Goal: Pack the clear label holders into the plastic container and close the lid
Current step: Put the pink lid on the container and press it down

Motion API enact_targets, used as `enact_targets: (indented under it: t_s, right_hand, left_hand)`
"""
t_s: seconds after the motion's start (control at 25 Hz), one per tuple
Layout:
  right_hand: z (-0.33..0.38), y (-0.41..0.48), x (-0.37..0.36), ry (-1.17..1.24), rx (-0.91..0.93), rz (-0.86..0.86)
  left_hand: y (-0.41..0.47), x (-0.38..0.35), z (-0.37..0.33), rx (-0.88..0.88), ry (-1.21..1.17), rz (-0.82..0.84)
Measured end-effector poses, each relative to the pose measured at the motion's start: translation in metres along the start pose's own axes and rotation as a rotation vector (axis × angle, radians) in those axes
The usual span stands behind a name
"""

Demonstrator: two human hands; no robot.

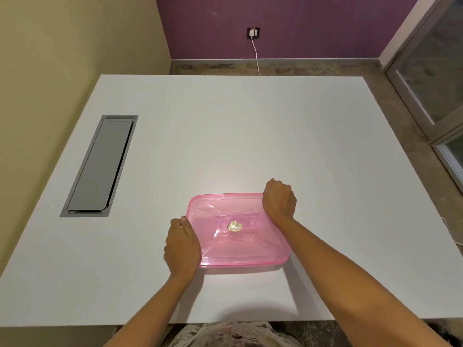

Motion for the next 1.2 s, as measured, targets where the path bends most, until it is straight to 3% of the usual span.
enact_targets:
  t_s: [0.2, 0.56, 0.92, 1.08, 1.2]
  right_hand:
    - [0.001, 0.0, 0.001, -0.025, 0.028, 0.005]
    - [0.001, 0.002, -0.001, -0.16, 0.061, 0.039]
    - [-0.001, -0.009, 0.007, 0.028, 0.014, -0.019]
    - [-0.021, -0.054, 0.008, 0.096, -0.083, -0.08]
    - [-0.041, -0.088, 0.002, 0.138, -0.18, -0.027]
  left_hand:
    - [0.003, 0.002, -0.003, 0.053, -0.131, 0.018]
    - [0.004, 0.002, 0.0, 0.057, -0.15, -0.011]
    - [-0.002, 0.002, -0.004, 0.075, -0.03, -0.106]
    - [-0.002, 0.001, -0.001, 0.078, -0.027, -0.127]
    - [0.0, 0.0, 0.001, 0.065, -0.027, -0.125]
Point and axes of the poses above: each hand's wrist, its own y-axis towards the middle knuckle, its own x-axis out of the back of the hand, z = x × y, the point moved 2 cm from there along y, towards the middle knuckle, and after that the axes turned 3 degrees about -y, right-handed, at the moved point
